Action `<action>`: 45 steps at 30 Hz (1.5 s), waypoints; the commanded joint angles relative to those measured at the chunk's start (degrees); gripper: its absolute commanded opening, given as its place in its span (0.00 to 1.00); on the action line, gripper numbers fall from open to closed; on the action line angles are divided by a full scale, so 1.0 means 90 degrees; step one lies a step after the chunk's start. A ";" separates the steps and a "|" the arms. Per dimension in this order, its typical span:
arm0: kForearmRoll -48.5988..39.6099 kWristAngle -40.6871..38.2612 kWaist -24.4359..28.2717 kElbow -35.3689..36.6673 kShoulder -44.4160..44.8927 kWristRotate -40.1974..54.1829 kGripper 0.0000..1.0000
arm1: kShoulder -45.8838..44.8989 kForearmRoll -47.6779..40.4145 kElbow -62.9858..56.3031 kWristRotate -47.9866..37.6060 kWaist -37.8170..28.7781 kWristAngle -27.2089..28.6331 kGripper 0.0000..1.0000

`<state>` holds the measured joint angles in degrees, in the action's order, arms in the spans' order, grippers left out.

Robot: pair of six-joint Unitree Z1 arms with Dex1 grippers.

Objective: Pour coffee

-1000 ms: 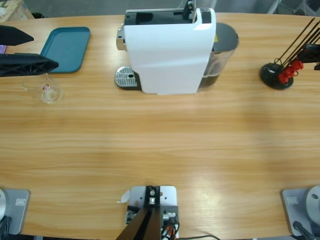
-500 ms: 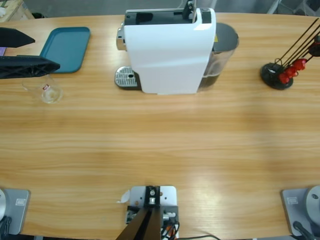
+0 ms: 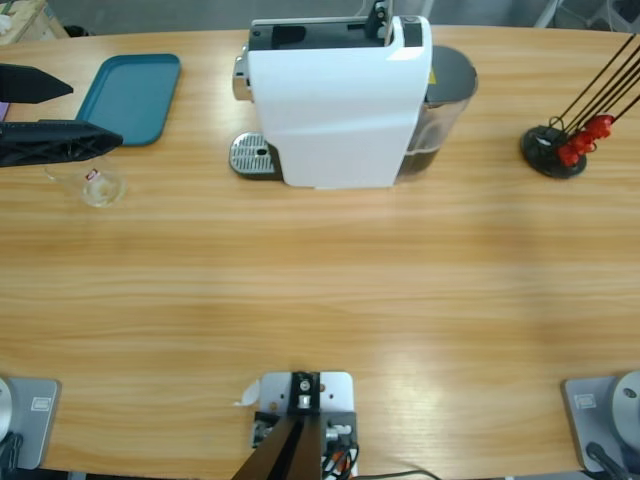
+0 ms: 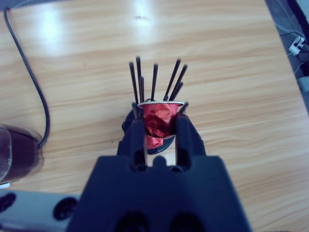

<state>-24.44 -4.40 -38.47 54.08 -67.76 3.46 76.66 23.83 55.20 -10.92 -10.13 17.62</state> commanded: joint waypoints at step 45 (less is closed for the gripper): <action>-0.1356 0.0147 -0.0071 -0.0495 0.1757 -0.0169 0.99 | 0.3485 0.2631 0.5591 0.5835 -0.3810 -0.4395 0.00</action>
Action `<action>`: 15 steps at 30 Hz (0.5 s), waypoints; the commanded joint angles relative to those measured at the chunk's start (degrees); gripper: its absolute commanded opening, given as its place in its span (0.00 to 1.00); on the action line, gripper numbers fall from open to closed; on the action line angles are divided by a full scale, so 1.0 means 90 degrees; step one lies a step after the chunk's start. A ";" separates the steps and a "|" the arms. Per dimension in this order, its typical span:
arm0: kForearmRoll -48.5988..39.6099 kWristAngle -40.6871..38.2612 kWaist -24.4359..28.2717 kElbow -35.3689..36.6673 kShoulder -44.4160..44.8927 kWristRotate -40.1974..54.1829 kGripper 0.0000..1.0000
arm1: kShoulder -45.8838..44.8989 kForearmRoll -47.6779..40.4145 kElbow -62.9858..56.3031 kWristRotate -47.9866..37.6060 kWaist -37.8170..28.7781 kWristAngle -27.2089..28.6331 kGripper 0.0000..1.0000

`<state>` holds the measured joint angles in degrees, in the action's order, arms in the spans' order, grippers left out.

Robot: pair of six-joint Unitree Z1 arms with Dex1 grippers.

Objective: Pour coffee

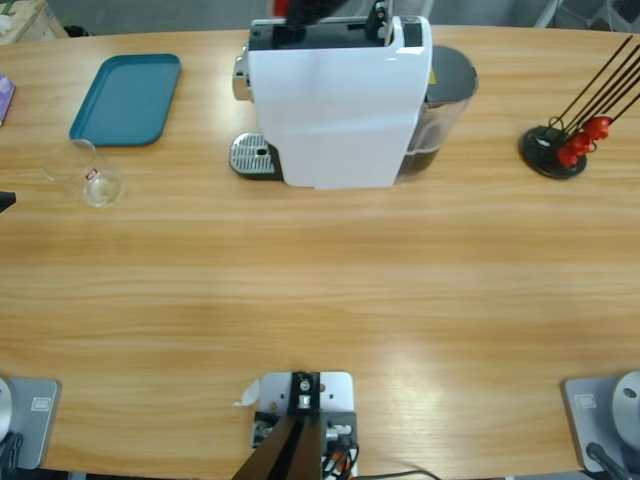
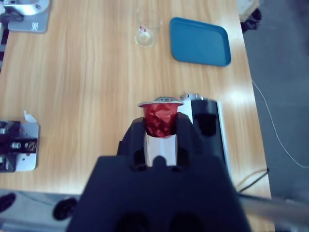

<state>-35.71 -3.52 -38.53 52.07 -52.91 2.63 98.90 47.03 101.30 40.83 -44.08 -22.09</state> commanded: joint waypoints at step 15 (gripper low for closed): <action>-0.0076 0.0049 -0.0065 -0.0365 0.0103 -0.0078 0.99 | 0.1452 -0.0314 0.0473 -0.0299 0.0234 0.0452 0.00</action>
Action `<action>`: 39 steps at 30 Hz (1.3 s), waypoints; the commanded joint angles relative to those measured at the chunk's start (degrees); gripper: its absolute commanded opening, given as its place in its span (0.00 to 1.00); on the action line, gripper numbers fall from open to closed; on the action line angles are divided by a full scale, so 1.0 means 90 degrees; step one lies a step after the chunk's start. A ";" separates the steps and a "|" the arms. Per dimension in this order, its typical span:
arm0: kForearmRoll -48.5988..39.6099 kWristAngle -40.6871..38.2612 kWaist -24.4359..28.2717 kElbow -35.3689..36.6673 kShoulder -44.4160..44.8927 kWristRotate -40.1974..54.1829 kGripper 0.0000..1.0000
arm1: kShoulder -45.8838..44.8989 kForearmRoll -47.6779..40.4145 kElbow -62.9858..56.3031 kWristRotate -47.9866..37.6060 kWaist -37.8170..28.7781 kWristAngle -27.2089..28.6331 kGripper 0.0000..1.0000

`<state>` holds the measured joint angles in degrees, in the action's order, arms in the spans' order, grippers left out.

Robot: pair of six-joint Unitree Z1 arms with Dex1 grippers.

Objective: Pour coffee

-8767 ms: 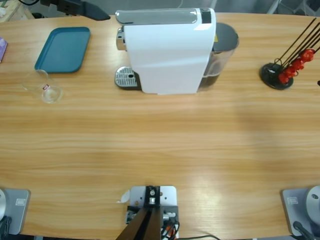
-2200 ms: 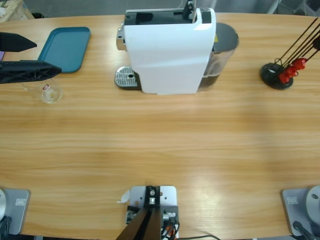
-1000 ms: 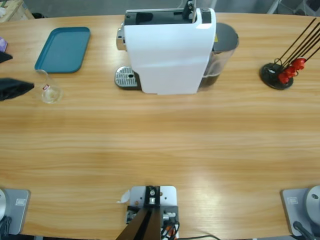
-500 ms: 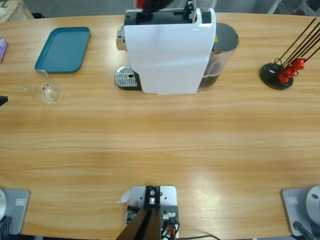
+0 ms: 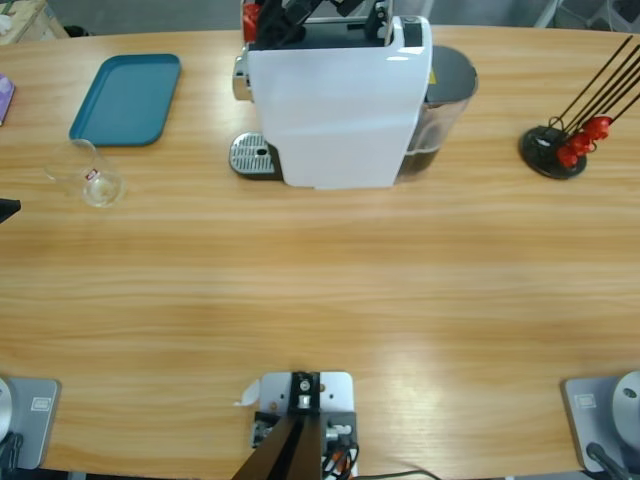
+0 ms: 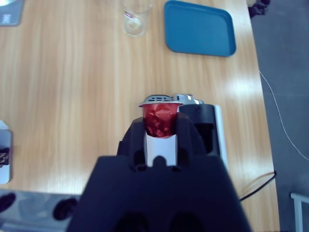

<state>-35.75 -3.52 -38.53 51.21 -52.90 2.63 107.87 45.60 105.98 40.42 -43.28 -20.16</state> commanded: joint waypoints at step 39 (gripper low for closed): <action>0.0031 0.0040 -0.0065 -0.0436 0.0108 -0.0078 0.99 | 0.0807 -0.0194 0.0109 0.0273 0.0278 0.0825 0.01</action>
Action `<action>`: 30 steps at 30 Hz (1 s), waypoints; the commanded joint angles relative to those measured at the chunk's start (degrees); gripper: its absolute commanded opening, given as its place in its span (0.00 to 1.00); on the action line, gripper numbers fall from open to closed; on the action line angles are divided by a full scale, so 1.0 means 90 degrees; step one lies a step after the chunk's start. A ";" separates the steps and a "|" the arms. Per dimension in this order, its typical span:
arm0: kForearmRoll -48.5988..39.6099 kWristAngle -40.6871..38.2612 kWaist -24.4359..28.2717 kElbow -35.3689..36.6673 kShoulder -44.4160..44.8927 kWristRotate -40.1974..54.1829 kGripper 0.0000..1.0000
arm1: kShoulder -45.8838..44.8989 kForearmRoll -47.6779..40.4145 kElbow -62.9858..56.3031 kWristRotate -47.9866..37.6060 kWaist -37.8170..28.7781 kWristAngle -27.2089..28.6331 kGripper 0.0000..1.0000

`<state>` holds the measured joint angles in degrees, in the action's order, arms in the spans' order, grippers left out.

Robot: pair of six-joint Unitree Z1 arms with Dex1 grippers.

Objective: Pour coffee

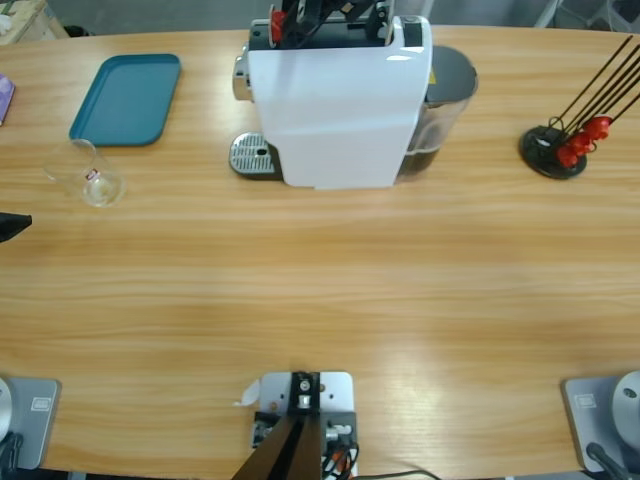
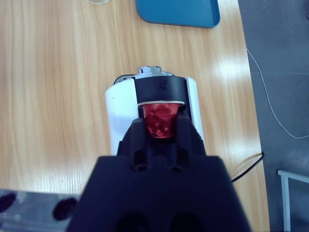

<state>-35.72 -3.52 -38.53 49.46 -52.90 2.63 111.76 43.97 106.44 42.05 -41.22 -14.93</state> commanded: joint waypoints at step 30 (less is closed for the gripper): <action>-0.0378 0.0977 0.0021 0.0196 -0.0370 -0.0843 0.99 | -0.1844 0.0026 -0.0998 -0.3833 -0.0940 0.0243 0.96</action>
<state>-36.54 1.56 -38.53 49.33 -53.30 0.59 104.22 43.98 105.51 27.49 -46.16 -13.24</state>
